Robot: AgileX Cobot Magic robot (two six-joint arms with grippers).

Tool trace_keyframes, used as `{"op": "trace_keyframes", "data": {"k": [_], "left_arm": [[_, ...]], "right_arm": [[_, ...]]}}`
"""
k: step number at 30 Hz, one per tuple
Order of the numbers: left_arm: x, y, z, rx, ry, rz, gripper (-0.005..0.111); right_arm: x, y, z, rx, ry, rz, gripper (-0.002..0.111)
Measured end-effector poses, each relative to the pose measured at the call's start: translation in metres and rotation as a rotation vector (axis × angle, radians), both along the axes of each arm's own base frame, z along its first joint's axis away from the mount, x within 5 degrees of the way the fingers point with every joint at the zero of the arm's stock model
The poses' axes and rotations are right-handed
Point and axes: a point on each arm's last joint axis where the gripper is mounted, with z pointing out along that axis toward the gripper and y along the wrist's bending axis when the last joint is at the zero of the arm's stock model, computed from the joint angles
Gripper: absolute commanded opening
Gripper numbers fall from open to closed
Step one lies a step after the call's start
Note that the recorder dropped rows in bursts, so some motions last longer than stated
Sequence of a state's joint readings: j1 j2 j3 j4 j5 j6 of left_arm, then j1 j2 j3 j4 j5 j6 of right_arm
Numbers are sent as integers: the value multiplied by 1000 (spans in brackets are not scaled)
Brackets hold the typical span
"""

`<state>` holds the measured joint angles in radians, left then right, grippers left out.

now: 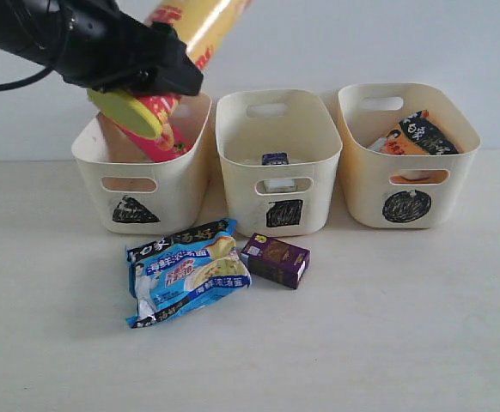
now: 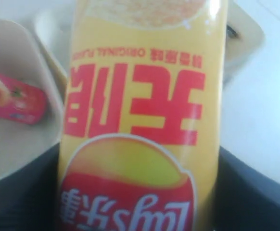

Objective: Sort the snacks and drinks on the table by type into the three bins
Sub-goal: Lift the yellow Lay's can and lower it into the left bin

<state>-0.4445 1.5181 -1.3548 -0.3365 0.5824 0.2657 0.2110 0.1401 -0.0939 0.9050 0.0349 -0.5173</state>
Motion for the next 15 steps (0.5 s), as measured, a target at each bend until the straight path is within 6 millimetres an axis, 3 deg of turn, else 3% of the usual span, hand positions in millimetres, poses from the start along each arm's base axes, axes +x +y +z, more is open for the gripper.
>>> {"op": "trace_keyframes", "data": {"k": [6,15], "left_arm": [[39,33,3,-78,-170,197,5],[103,67,-64,-158,-132,450,5]], "right_arm": [[0,0,0,-31,-7,-1,0],[0,0,0,-85,-21,-2,0]]}}
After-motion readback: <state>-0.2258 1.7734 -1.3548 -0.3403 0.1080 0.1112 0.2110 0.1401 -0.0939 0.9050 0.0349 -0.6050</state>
